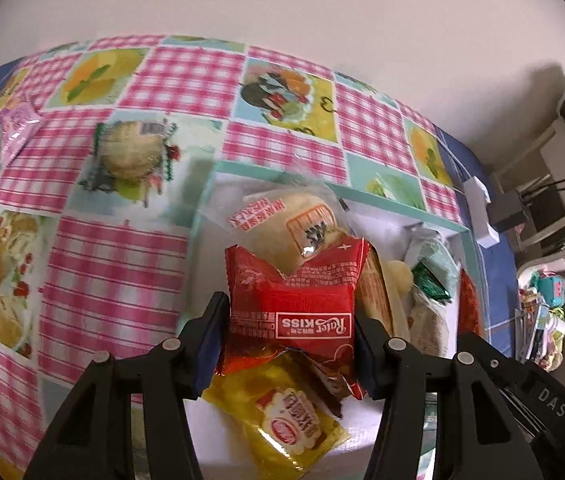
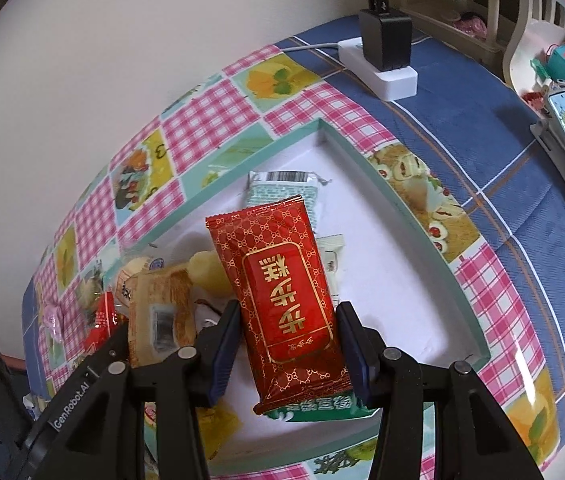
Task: Organize snacks
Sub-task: 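Carry both red packets into the white tray and open both tools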
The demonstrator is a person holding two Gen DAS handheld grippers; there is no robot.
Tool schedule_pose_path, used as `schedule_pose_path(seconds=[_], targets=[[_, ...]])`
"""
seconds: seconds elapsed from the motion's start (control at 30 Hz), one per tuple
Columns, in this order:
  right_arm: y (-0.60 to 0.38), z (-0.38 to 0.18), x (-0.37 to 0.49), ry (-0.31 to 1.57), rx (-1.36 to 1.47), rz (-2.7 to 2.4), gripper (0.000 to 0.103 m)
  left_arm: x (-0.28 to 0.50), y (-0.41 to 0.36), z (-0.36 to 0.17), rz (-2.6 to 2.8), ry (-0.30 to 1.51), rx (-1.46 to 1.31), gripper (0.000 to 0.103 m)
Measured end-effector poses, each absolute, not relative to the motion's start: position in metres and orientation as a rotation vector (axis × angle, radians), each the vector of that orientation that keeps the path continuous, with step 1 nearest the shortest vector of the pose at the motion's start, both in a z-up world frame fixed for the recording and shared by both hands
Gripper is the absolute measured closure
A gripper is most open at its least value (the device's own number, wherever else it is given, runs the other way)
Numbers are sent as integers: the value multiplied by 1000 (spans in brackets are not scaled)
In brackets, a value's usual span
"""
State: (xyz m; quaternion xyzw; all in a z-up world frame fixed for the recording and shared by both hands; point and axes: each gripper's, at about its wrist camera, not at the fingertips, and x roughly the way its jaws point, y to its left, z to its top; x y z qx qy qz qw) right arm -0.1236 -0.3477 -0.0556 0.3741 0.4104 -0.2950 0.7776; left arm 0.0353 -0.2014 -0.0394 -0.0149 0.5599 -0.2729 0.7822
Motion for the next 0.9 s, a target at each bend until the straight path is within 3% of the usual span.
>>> schedule_pose_path(seconds=[0.47,0.63,0.9], targets=[[-354,-65,-126,909,815,-654,53,22,-220,-46,-652,1238,20,45],[-352,-60,-126,904,797,-646,45,25,-216,-44,-641,1254,-17,34],[-349,-48,-129,898,781,-645,45,27,-208,-35,-627,1294,-60,22]])
